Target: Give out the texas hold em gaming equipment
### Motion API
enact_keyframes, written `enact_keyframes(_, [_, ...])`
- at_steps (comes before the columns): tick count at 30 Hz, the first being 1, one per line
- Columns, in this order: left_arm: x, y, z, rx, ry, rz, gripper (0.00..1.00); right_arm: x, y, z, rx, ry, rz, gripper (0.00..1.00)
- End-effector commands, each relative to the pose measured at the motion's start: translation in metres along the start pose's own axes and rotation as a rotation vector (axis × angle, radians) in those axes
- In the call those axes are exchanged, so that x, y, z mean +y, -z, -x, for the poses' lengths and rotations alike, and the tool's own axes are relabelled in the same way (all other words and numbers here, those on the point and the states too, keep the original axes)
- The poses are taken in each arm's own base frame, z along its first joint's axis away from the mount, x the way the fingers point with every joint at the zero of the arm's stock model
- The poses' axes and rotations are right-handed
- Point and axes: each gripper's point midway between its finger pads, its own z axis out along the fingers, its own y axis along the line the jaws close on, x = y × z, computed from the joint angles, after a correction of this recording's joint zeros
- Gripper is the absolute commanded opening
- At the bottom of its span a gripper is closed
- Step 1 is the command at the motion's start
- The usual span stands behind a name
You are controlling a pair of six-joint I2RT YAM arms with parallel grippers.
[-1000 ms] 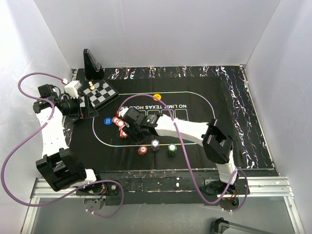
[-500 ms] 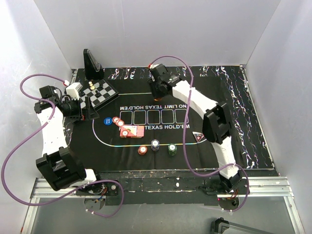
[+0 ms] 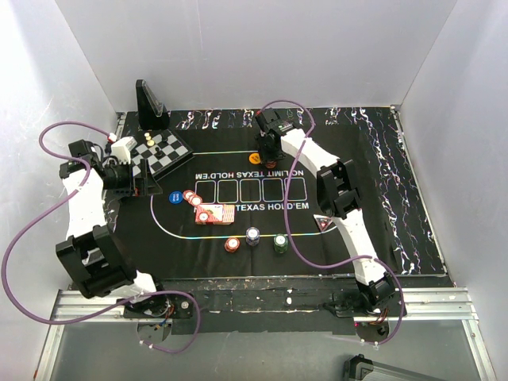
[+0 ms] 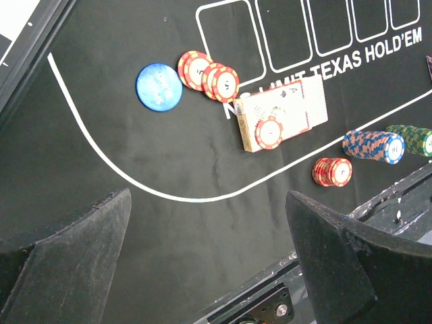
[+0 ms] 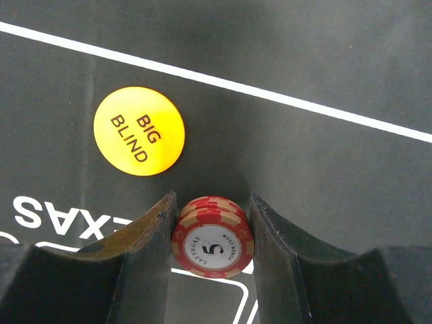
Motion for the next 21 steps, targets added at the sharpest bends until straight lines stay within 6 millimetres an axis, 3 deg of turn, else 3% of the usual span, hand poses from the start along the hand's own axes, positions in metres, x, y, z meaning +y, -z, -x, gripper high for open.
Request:
enact_keyframes(1, [-0.001, 0.0, 0.01, -0.034, -0.028, -0.024, 1.0, 0.01, 0.006, 0.007, -0.019, -0.018, 0.037, 0.15])
enact_keyframes(7, [-0.003, 0.001, 0.01, -0.038, -0.038, -0.027, 1.0, 0.008, 0.002, -0.008, 0.019, -0.024, 0.035, 0.42])
enact_keyframes(12, [-0.007, 0.004, 0.01, -0.047, -0.046, -0.029, 1.0, 0.006, 0.01, -0.007, 0.011, -0.021, 0.025, 0.65])
enact_keyframes(16, [-0.008, 0.005, 0.011, -0.049, -0.046, -0.032, 1.0, 0.004, 0.03, 0.008, -0.035, -0.018, 0.013, 0.81])
enact_keyframes(21, [-0.014, 0.008, 0.012, -0.06, -0.055, -0.042, 1.0, 0.016, 0.083, 0.024, -0.124, 0.015, 0.019, 0.82])
